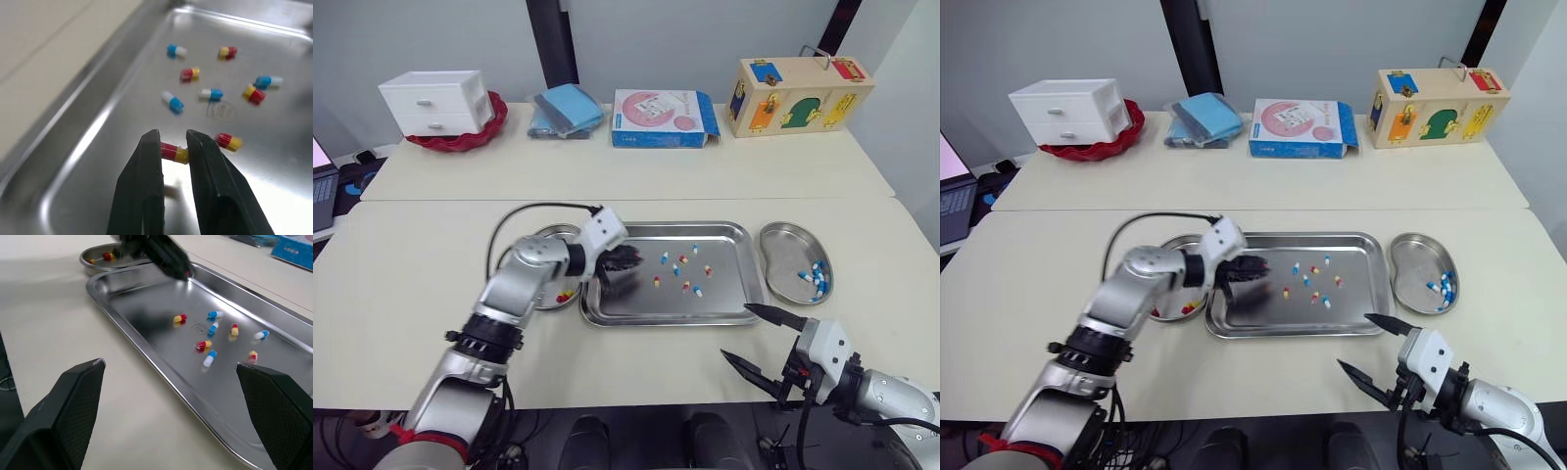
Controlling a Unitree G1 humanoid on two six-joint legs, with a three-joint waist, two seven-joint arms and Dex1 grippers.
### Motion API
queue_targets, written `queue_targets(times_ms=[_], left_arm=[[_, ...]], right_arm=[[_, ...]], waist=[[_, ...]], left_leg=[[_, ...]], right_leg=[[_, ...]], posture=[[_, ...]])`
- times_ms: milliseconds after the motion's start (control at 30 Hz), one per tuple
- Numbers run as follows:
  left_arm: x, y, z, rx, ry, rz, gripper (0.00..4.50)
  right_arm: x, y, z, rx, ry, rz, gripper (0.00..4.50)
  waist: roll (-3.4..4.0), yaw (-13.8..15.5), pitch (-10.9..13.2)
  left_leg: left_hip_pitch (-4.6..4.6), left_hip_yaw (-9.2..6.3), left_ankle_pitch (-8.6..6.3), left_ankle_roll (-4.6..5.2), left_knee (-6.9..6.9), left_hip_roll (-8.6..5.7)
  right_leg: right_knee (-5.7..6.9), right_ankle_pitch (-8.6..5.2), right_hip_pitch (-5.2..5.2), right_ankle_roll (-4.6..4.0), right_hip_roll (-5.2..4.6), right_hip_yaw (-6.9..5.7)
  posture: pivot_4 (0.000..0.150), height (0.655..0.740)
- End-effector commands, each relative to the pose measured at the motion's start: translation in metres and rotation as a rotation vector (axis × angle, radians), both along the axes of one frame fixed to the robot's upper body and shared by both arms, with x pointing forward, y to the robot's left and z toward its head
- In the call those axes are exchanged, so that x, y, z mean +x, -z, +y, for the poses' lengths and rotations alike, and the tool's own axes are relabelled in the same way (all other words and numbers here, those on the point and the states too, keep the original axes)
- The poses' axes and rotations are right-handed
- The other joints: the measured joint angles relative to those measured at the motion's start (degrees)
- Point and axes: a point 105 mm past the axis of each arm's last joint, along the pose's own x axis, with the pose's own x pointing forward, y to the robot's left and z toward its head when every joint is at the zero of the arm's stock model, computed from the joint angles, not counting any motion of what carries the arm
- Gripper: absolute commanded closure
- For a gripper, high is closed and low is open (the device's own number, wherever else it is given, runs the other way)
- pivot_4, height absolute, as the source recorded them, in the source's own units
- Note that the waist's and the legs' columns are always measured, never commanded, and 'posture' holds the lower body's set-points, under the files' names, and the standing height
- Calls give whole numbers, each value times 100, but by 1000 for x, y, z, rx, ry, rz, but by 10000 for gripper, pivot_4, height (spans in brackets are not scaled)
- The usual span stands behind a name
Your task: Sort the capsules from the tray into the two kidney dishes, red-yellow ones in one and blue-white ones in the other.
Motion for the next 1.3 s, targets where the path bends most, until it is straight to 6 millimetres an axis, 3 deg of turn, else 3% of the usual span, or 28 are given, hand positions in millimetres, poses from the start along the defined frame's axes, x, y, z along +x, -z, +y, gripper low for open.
queue_targets(times_ms=[33, 133, 300, 433, 567, 600, 933, 1100, 1300], left_arm=[[-10, -23, 32, -48, -119, -14, 40845], [-18, -33, 62, -90, -243, 7, 40847], [-32, -28, 96, -68, -371, 21, 40850], [-37, -21, 101, -69, -380, 28, 40852], [-36, -29, 102, -124, -357, -19, 40852], [-36, -30, 103, -118, -355, -22, 33489], [-37, -26, 107, -115, -331, -10, 1128], [-45, -26, 111, -133, -311, -17, 518], [-77, -16, 134, -117, -296, -8, 518]], right_arm=[[-3, -9, 13, 16, -115, -32, 0], [0, -14, 25, 41, -188, -49, 0], [9, -21, 40, 78, -232, -74, 0], [11, -20, 48, 85, -257, -71, 0], [14, -22, 51, 88, -251, -72, 0], [14, -22, 51, 87, -250, -70, 0], [13, -25, 52, 88, -234, -63, 0], [15, -26, 49, 77, -208, -70, 0], [16, -27, 31, 50, -105, -69, 0]], waist=[[3, -3, -2], [1, 18, 0], [-4, 55, 2], [-5, 99, 2], [-6, 96, 3], [-6, 94, 3], [-6, 90, 3], [-6, 75, 3], [-6, 40, 3]], left_leg=[[0, 0, 0, 0, 0, 0], [3, 0, -1, 1, 1, 0], [-2, -2, 0, 1, 4, 0], [-4, -3, 0, 0, 5, 0], [-5, -3, 0, 0, 5, 1], [-4, -3, 0, 0, 5, 0], [-4, -3, 0, 0, 4, 0], [-4, -3, 0, 1, 4, 0], [-6, -3, -1, 1, 1, 1]], right_leg=[[0, 0, 3, 0, -1, -2], [5, 0, 2, 0, 0, -2], [8, 0, 0, 1, -2, -6], [8, 0, -1, 0, -2, -8], [16, 0, -6, 0, -2, -8], [17, 0, -7, 0, -2, -7], [22, -1, -11, -1, -1, -6], [23, -1, -12, -1, -1, -5], [23, -2, -17, -4, -1, -3]], posture=[[1500, 7078], [1500, 7078], [1500, 7078], [1500, 7078], [1500, 7078], [1500, 7078], [1500, 7078], [1500, 7078], [1500, 7078]])
